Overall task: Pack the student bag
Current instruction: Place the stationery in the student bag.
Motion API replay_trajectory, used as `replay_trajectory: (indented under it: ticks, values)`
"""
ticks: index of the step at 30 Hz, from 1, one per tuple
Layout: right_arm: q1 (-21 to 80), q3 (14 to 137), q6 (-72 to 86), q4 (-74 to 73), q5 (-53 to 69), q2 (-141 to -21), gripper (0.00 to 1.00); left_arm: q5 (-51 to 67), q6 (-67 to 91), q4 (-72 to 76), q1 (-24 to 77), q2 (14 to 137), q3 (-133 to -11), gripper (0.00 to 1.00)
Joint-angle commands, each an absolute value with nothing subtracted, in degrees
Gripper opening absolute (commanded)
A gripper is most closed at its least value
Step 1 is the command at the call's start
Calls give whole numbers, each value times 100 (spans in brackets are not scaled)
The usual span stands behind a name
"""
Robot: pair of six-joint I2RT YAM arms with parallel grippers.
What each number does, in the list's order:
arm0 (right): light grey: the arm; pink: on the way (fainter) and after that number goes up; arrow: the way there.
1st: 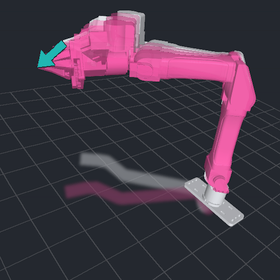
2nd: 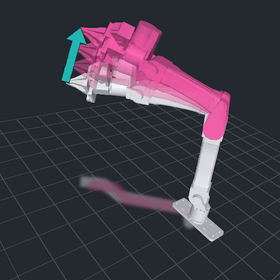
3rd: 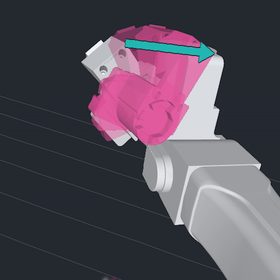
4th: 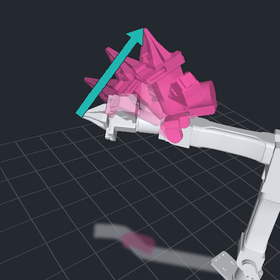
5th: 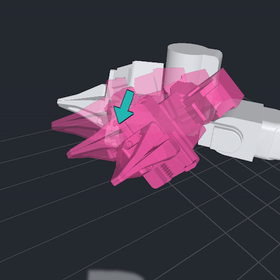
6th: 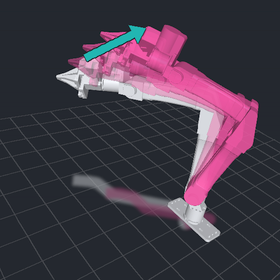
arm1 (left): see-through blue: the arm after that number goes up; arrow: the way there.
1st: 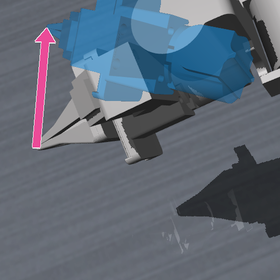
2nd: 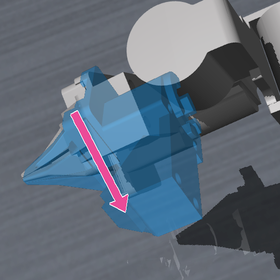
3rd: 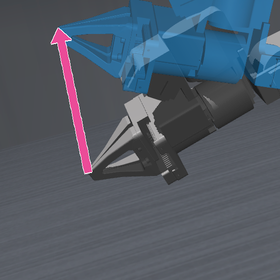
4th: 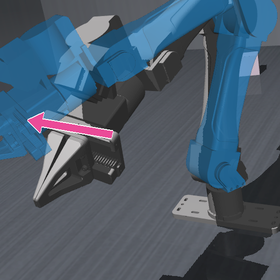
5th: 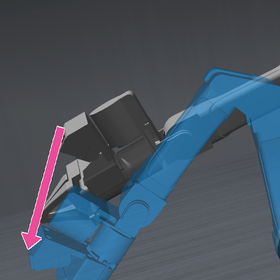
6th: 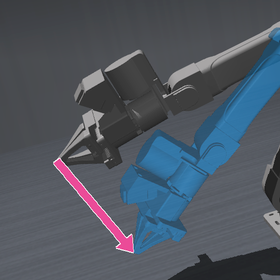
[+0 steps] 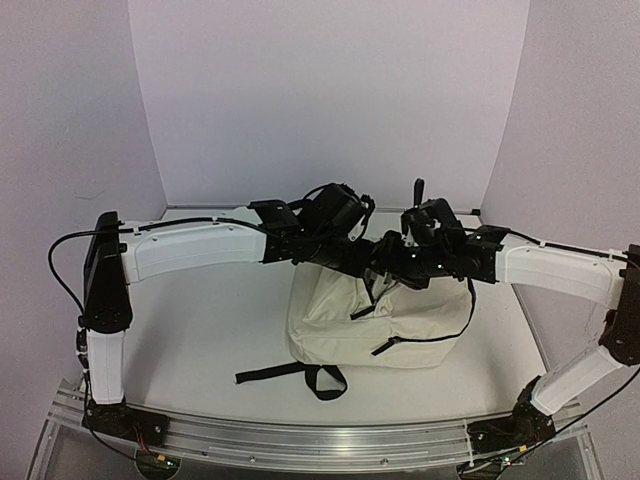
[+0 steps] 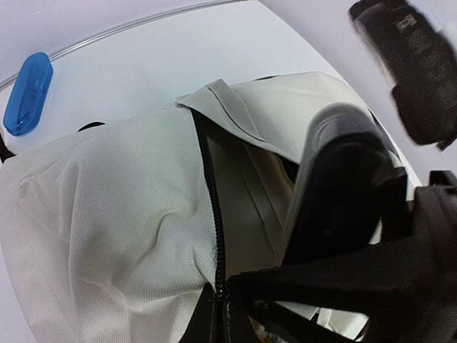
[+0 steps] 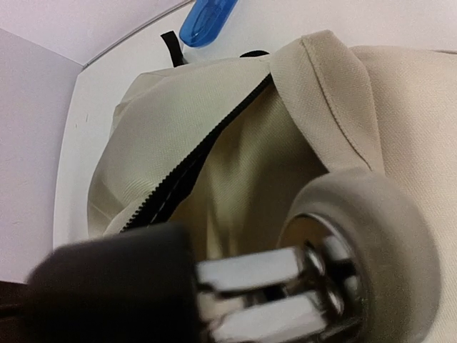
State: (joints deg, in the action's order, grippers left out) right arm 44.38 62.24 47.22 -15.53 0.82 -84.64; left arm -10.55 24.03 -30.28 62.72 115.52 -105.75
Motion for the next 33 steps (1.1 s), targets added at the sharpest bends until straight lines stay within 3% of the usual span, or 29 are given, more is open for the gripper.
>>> replay_trajectory:
  ticks: [1, 7, 13, 16, 18, 20, 33]
  values:
    - [4482, 6876, 4522, -2063, -617, -7832, 68, -1292, 2373, -2557, 6226, 10959, -10460, 0]
    - [4478, 6900, 4487, -2215, -833, -7691, 78, -1292, 2371, -2530, 6223, 10897, -10361, 0]
    - [4474, 6706, 4484, -2215, -1000, -7758, 77, -1292, 2364, -2473, 6223, 10854, -10301, 0]
    - [4461, 6620, 4478, -2206, -1005, -7846, 69, -1288, 2364, -2461, 6222, 10852, -10281, 0]
    - [4452, 6618, 4457, -2193, -918, -7964, 56, -1278, 2357, -2452, 6223, 10854, -10278, 0]
    - [4441, 6618, 4448, -2176, -810, -8077, 48, -1274, 2348, -2452, 6223, 10854, -10284, 0]
    - [4291, 6356, 4478, -1353, 174, -8649, 33, -1151, 2273, -2436, 6223, 10901, -10356, 0]
